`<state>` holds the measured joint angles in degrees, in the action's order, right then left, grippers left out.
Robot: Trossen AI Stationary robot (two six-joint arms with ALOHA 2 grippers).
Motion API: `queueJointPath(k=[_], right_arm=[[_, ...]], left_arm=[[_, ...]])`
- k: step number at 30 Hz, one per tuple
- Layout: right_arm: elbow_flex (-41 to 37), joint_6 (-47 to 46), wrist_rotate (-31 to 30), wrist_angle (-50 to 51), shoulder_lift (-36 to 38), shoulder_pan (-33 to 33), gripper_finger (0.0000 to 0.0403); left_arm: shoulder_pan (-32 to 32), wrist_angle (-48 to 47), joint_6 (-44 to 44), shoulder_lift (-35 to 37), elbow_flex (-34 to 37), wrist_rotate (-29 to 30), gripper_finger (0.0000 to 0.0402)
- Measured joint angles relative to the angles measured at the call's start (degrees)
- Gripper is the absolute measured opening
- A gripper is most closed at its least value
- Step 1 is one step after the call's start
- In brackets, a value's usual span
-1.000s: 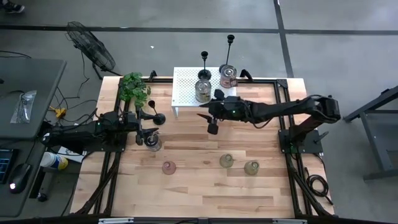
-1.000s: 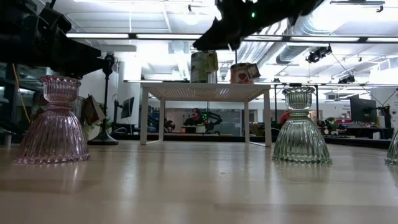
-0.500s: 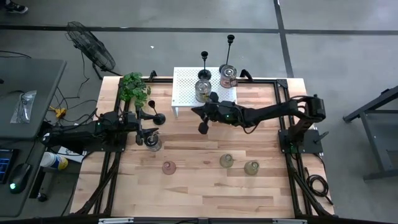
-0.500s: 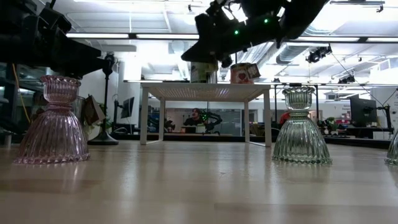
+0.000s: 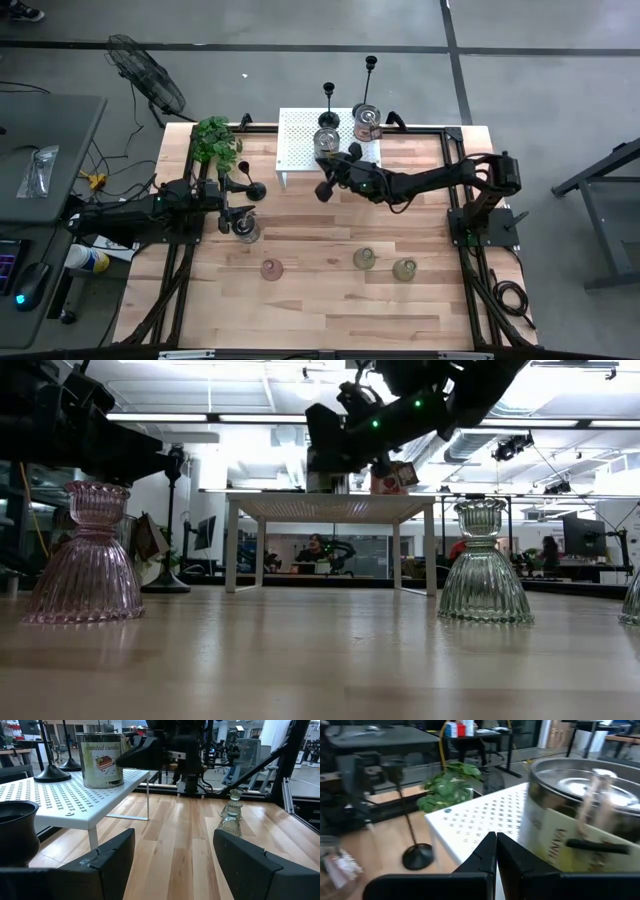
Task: Pick & Place candle stick holders
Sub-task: Put the light green scented candle on the shelf
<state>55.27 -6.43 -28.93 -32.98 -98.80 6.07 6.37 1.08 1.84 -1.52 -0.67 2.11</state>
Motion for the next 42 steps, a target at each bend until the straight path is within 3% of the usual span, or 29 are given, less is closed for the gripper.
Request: queueJointPath(k=[16, 42], right_arm=[[0.00, 0.73, -8.62, 3.34, 0.00, -0.51, 0.0003], [0.00, 11.18, -23.80, 8.03, 0.20, -1.95, 0.0003]], left_arm=[[0.00, 0.00, 0.00, 0.00, 0.00, 0.00, 0.0265], [0.00, 0.00, -0.01, 0.00, 0.00, 0.02, 0.0265]])
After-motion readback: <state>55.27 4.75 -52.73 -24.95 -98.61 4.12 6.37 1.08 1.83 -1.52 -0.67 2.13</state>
